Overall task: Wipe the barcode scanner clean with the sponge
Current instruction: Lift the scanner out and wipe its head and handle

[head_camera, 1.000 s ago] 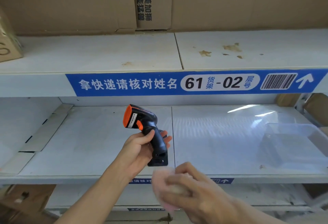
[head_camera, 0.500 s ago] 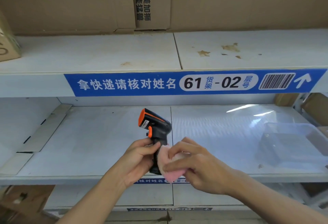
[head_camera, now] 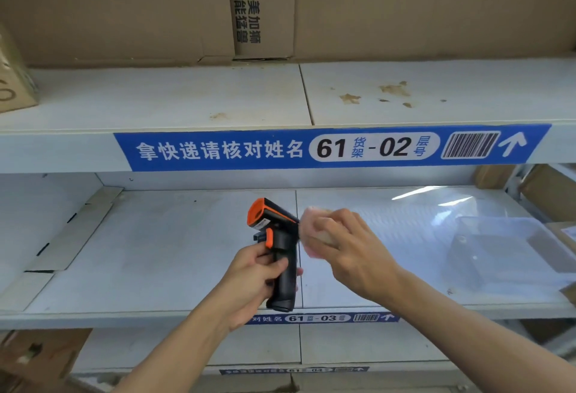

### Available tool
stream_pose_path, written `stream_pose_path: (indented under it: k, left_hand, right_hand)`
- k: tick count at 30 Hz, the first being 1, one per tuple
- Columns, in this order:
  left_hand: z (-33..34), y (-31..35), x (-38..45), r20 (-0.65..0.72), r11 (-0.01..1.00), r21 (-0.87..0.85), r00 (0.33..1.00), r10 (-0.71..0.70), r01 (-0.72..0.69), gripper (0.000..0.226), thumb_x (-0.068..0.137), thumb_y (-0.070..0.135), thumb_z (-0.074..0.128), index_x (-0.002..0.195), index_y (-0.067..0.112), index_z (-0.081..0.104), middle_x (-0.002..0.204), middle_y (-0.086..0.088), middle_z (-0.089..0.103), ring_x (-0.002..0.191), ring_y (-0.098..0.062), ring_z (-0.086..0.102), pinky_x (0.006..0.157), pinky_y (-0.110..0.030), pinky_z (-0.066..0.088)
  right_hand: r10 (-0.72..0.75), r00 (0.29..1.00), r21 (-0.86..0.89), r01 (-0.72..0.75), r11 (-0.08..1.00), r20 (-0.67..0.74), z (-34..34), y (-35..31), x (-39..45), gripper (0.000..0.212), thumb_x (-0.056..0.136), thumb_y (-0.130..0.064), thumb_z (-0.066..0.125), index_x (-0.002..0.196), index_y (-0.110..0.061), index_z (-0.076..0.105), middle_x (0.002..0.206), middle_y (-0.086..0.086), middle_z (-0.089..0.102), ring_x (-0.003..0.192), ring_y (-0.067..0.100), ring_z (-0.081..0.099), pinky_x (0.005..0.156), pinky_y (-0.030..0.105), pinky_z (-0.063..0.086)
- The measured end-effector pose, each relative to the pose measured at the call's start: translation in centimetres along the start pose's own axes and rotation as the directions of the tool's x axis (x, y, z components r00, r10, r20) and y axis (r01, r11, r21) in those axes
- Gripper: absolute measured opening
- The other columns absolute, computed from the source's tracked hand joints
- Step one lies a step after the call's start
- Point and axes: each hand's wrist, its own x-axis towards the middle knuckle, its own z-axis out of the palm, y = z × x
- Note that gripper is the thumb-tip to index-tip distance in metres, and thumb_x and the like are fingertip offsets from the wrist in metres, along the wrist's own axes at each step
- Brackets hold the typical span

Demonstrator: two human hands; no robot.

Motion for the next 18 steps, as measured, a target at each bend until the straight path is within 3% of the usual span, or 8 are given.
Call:
stream_pose_path:
  k: [2, 6, 10, 12, 14, 16, 18]
  left_hand:
    - [-0.3, -0.1, 0.1, -0.014, 1.0, 0.025, 1.0, -0.019, 0.019, 0.024, 0.093, -0.01, 0.048, 0.113, -0.003, 0.059, 0.113, -0.028, 0.065, 0.094, -0.037, 0.07, 0.082, -0.057, 0.055]
    - [0.2, -0.4, 0.1, -0.018, 0.994, 0.113, 1.0, -0.007, 0.009, 0.026, 0.094, -0.009, 0.047, 0.113, 0.003, 0.06, 0.109, -0.025, 0.067, 0.097, -0.038, 0.067, 0.093, -0.06, 0.049]
    - [0.8, -0.6, 0.0, -0.018, 0.994, 0.108, 0.999, 0.035, -0.033, 0.025, 0.093, -0.009, 0.047, 0.111, 0.004, 0.059, 0.101, -0.022, 0.068, 0.088, -0.033, 0.068, 0.093, -0.059, 0.049]
    - [0.5, -0.4, -0.2, -0.022, 0.997, 0.066, 0.999, 0.031, -0.029, 0.025, 0.094, -0.008, 0.046, 0.112, 0.003, 0.059, 0.099, -0.02, 0.068, 0.084, -0.029, 0.068, 0.089, -0.056, 0.053]
    - [-0.1, -0.1, -0.3, -0.027, 1.0, 0.006, 1.0, 0.002, -0.002, 0.024, 0.094, -0.009, 0.045, 0.111, 0.002, 0.059, 0.098, -0.018, 0.069, 0.08, -0.027, 0.069, 0.075, -0.047, 0.059]
    - [-0.7, 0.1, -0.4, -0.028, 0.999, -0.036, 0.999, -0.016, 0.015, 0.023, 0.094, -0.01, 0.045, 0.109, 0.0, 0.059, 0.096, -0.019, 0.069, 0.076, -0.026, 0.07, 0.063, -0.038, 0.06]
    - [-0.8, 0.0, -0.4, -0.033, 0.999, -0.037, 0.999, -0.016, 0.015, 0.022, 0.093, -0.01, 0.046, 0.109, -0.001, 0.059, 0.095, -0.019, 0.069, 0.076, -0.026, 0.069, 0.06, -0.035, 0.058]
  right_hand:
    - [0.058, 0.998, 0.01, -0.058, 0.998, -0.03, -0.1, 0.1, -0.6, 0.041, 0.069, 0.015, 0.066, 0.104, -0.007, 0.069, 0.109, 0.011, 0.053, 0.091, 0.031, 0.039, 0.066, 0.044, 0.051]
    - [-0.022, 0.984, 0.041, 0.03, 0.999, -0.176, -0.3, -1.3, 0.6, 0.039, 0.094, 0.005, 0.032, 0.113, -0.007, 0.064, 0.117, 0.012, 0.044, 0.094, 0.034, 0.041, 0.075, 0.04, 0.046]
    - [-0.057, 0.984, 0.061, 0.068, 0.996, -0.166, 0.5, -1.8, 1.1, 0.037, 0.1, -0.003, 0.024, 0.12, -0.009, 0.055, 0.119, 0.011, 0.043, 0.097, 0.033, 0.043, 0.076, 0.042, 0.047]
    - [0.009, 0.993, 0.077, 0.0, 0.997, -0.117, 0.8, -1.0, 0.3, 0.042, 0.092, 0.005, 0.03, 0.115, -0.011, 0.061, 0.117, 0.009, 0.043, 0.092, 0.029, 0.041, 0.076, 0.033, 0.041]
    - [0.143, 0.99, 0.11, -0.14, 0.984, -0.02, 0.8, -0.2, -0.5, 0.046, 0.079, 0.014, 0.043, 0.106, -0.017, 0.063, 0.113, 0.001, 0.044, 0.085, 0.022, 0.035, 0.072, 0.025, 0.039]
    - [0.282, 0.96, 0.19, -0.278, 0.942, 0.006, 0.7, 0.0, -0.9, 0.053, 0.07, 0.022, 0.056, 0.103, -0.019, 0.062, 0.11, -0.003, 0.045, 0.084, 0.021, 0.035, 0.066, 0.031, 0.045]
    - [0.34, 0.938, 0.277, -0.311, 0.909, -0.066, 0.2, -0.2, -0.4, 0.058, 0.067, 0.02, 0.067, 0.112, -0.018, 0.063, 0.112, 0.003, 0.049, 0.09, 0.027, 0.043, 0.068, 0.034, 0.045]
